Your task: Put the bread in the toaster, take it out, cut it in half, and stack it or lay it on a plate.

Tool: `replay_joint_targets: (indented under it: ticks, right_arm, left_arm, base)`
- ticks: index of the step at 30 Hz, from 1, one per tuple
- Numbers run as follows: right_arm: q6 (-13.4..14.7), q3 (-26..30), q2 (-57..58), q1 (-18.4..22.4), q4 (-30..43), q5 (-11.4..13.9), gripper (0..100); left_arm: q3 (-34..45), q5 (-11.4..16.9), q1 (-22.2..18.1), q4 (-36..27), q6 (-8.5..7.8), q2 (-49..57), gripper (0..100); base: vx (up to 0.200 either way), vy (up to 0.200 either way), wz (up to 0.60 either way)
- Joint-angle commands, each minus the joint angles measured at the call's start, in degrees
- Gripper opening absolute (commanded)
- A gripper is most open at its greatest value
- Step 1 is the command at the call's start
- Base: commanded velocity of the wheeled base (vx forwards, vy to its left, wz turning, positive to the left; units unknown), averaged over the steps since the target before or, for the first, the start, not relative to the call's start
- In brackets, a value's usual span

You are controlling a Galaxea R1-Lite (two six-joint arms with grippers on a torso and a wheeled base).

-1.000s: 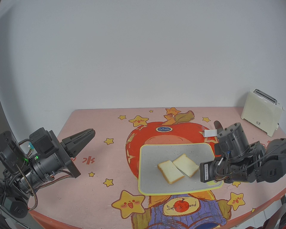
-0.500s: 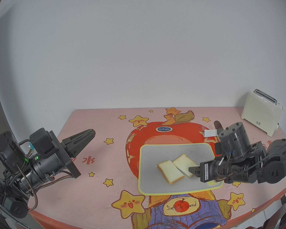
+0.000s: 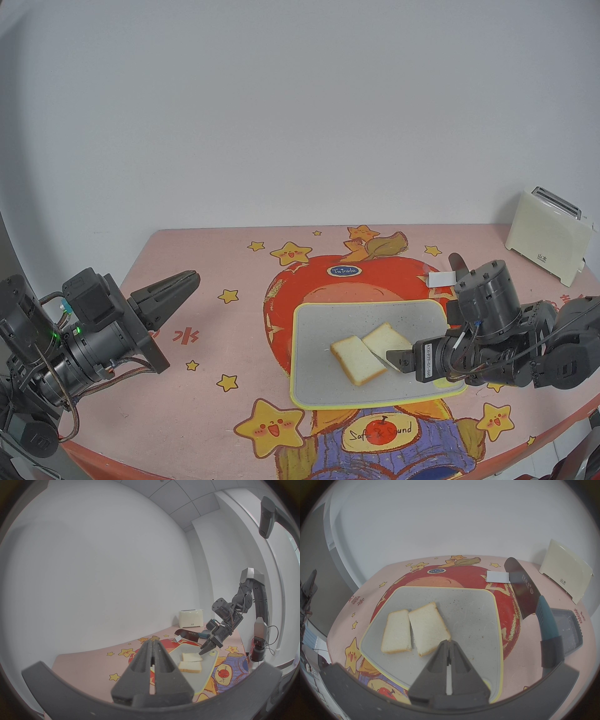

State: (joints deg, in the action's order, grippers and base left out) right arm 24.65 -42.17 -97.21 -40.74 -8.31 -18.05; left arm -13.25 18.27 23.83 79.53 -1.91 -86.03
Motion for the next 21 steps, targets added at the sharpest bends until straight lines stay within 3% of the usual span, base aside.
replay_joint_targets:
  ticks: [1, 9, 15, 21]
  right_arm:
    - [0.0, 0.1, -0.4, -0.1, 0.1, -0.1, 100]
    - [-0.3, 0.3, -0.7, -1.1, 0.1, -0.2, 100]
    - [-1.9, 0.6, -1.2, -1.6, 0.1, -3.6, 100]
    - [-2.2, 0.9, -1.5, -2.1, 0.0, -4.1, 100]
  left_arm:
    - [0.0, 0.0, 0.4, 0.0, -0.02, -0.1, 0]
    - [0.0, 0.0, 0.7, 0.0, -0.11, 0.0, 0]
    - [0.0, -0.1, 0.7, 0.1, -0.55, 0.1, 0]
    - [0.0, -0.1, 0.7, 0.0, -0.63, 0.1, 0]
  base:
    - [0.0, 0.0, 0.0]
    - [0.0, 0.0, 0.0]
    - [0.0, 0.0, 0.0]
    - [0.0, 0.0, 0.0]
